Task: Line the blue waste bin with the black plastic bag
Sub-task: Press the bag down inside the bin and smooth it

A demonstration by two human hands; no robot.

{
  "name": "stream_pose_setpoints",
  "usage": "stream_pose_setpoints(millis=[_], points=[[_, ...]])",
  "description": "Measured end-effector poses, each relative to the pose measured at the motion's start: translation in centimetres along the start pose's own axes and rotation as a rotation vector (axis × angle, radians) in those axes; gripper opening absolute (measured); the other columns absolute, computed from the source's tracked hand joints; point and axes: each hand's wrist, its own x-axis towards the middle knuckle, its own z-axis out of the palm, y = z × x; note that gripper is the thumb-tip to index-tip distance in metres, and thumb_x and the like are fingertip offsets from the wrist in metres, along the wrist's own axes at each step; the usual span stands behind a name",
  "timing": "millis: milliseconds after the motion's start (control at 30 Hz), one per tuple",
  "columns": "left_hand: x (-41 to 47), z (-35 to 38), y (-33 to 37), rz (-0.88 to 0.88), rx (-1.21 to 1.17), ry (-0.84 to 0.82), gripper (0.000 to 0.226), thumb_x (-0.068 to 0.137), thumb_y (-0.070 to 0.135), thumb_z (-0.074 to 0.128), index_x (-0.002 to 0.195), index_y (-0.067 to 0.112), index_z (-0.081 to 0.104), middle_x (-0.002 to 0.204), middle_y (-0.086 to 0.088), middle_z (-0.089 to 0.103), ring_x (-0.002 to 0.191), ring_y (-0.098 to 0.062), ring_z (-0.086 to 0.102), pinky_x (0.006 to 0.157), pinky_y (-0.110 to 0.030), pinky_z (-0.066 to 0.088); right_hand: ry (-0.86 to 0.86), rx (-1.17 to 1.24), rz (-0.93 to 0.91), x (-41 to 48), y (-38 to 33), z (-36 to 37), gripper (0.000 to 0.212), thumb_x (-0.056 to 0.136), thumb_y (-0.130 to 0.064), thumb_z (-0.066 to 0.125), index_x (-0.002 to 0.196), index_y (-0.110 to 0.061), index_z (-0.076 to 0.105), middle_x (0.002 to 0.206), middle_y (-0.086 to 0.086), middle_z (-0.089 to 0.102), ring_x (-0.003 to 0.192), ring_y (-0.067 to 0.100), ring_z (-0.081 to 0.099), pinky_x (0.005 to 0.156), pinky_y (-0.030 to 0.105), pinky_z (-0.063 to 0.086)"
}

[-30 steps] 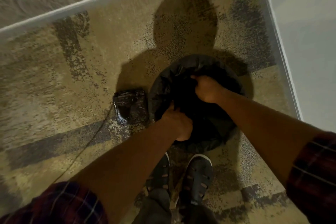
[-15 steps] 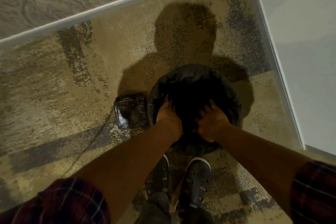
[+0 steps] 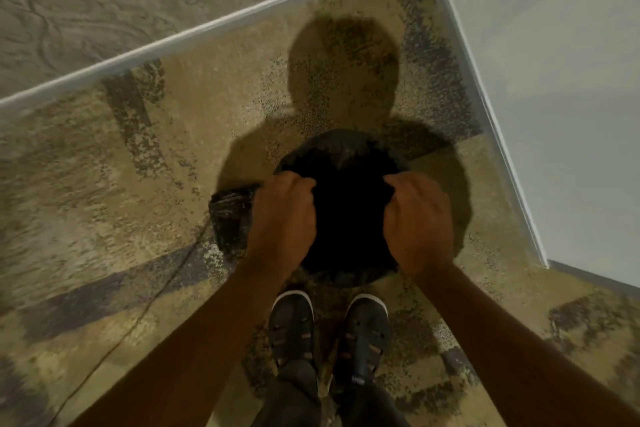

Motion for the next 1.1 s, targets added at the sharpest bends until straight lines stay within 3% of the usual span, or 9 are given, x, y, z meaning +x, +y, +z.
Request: stream_pose_setpoints(millis=[67,133,267,400,533,633,800,967,1100], points=[[-1.1,-1.3,-0.4,-0.31,-0.221,0.157,0.03,0.1,0.022,0.052,0.128,0.016,0.062,0.125,-0.01,0.063,0.115,-0.03,0.058,0.096,-0.05,0.051,0.137,0.112,0.242,-0.8,0.9,-1.2,0.037,0.098,-0.015,0.047,0.13,-0.01,0.065,0.126,0.012,0.064,0.119,0.027,0.055,0.099,0.035,0.04],[-2.1,-1.6,-1.1,-0.595,-0.349,0.164,0.034,0.1,0.024,0.054,0.131,0.015,0.061,0.128,-0.011,0.061,0.117,-0.03,0.058,0.098,-0.051,0.052,0.162,0.22,0.447,-1.7,1.5,-1.5,0.035,0.102,-0.014,0.049,0.134,-0.007,0.061,0.127,0.014,0.061,0.117,0.028,0.056,0.097,0.033,0.041],[-3.8,-1.2,-1.2,-0.761,-0.544,0.136,0.014,0.099,0.025,0.053,0.094,0.018,0.064,0.085,0.001,0.061,0.076,-0.021,0.058,0.065,-0.034,0.048,0.075,0.328,0.694,-3.5,2.5,-1.0,0.034,0.105,-0.016,0.051,0.135,-0.004,0.06,0.128,0.017,0.061,0.116,0.031,0.059,0.093,0.032,0.04],[-4.3,-0.7,-0.8,-0.951,-0.638,0.165,0.028,0.102,0.026,0.053,0.125,0.023,0.07,0.099,0.007,0.068,0.072,-0.004,0.059,0.056,-0.021,0.042,-0.084,0.389,0.786,-4.9,3.1,0.4,0.022,0.104,-0.022,0.045,0.104,-0.004,0.059,0.107,0.015,0.058,0.094,0.024,0.055,0.079,0.032,0.039],[-4.0,-0.6,0.0,-1.048,-0.843,0.177,0.033,0.104,0.023,0.055,0.135,0.021,0.067,0.113,-0.001,0.07,0.087,-0.015,0.067,0.075,-0.037,0.059,-0.091,0.454,0.829,-6.1,2.5,1.2,0.028,0.104,-0.028,0.045,0.112,-0.01,0.065,0.108,0.012,0.064,0.094,0.026,0.06,0.078,0.035,0.048],[-3.8,-0.8,0.6,-1.113,-0.999,0.093,0.029,0.105,0.021,0.058,0.133,0.022,0.068,0.1,0.004,0.068,0.097,-0.029,0.07,0.085,-0.056,0.063,-0.137,0.552,0.828,-6.7,1.8,1.2,0.034,0.106,-0.03,0.046,0.127,-0.011,0.065,0.108,0.004,0.068,0.097,0.023,0.065,0.076,0.034,0.05],[-3.6,-0.5,0.0,-1.114,-0.963,0.044,0.029,0.104,0.015,0.059,0.088,0.038,0.067,0.082,0.012,0.068,0.076,-0.02,0.07,0.071,-0.045,0.065,-0.158,0.581,0.84,-6.5,1.2,1.3,0.03,0.108,-0.024,0.047,0.119,-0.006,0.067,0.102,0.009,0.07,0.087,0.022,0.065,0.064,0.029,0.045],[-2.6,-1.6,0.2,-1.073,-0.964,-0.008,0.022,0.105,0.017,0.056,0.121,0.027,0.069,0.102,0.003,0.072,0.089,-0.027,0.072,0.083,-0.057,0.063,-0.139,0.573,0.87,-5.1,0.1,0.5,0.018,0.104,-0.016,0.053,0.111,-0.01,0.069,0.091,0.003,0.068,0.078,0.012,0.063,0.058,0.024,0.041],[-1.3,-2.4,0.2,-1.031,-0.937,-0.024,0.027,0.104,0.017,0.057,0.128,0.021,0.069,0.114,-0.003,0.073,0.098,-0.029,0.072,0.089,-0.053,0.062,-0.085,0.548,0.857,-4.0,-0.5,-0.8,0.012,0.101,-0.007,0.054,0.097,-0.011,0.064,0.075,-0.002,0.059,0.061,0.008,0.052,0.042,0.012,0.035]])
